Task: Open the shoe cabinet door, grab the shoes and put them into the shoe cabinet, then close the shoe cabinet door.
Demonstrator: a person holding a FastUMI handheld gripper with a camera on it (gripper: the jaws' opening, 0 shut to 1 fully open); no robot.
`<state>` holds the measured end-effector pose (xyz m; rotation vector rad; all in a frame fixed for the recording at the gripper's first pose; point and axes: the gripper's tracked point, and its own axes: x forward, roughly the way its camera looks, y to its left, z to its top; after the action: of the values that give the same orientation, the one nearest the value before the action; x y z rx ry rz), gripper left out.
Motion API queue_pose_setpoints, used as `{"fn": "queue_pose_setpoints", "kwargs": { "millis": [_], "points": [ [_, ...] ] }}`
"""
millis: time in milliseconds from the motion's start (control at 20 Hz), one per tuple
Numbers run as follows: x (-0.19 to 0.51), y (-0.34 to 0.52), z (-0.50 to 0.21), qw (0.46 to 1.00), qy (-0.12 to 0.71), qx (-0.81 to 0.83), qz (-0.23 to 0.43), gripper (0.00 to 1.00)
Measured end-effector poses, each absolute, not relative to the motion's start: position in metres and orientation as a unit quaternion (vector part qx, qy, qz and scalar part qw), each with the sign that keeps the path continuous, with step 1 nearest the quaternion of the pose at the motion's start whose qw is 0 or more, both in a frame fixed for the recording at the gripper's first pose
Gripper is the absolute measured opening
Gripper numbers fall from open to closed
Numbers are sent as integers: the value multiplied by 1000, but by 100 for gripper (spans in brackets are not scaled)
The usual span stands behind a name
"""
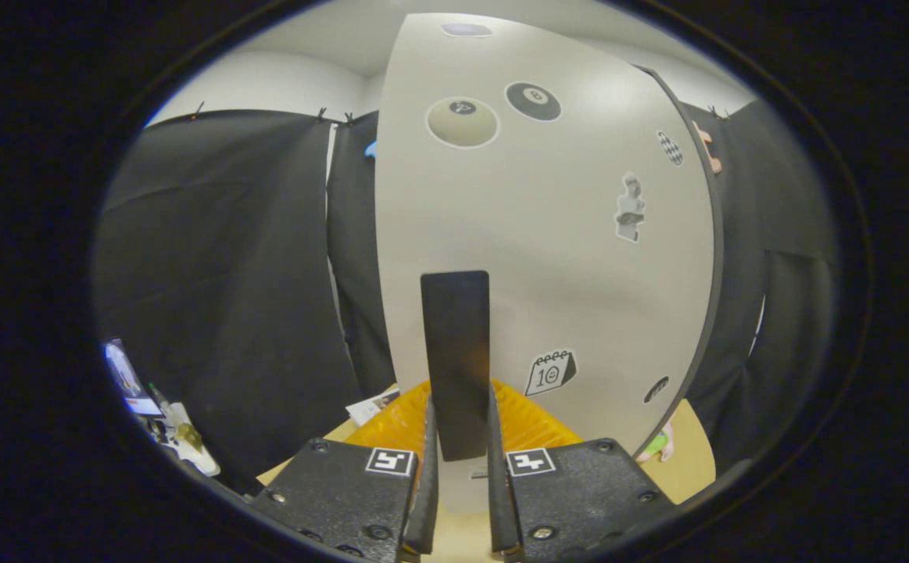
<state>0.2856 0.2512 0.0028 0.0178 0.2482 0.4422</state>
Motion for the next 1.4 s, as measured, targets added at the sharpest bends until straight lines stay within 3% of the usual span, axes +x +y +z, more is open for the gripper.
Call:
{"fn": "queue_pose_setpoints", "kwargs": {
  "millis": [800,1100,1400],
  "points": [
    [235,179,6,967,121,13,222,29],
    [232,144,7,977,118,12,176,24],
    [253,65,9,990,108,15,88,15]
  ]
}}
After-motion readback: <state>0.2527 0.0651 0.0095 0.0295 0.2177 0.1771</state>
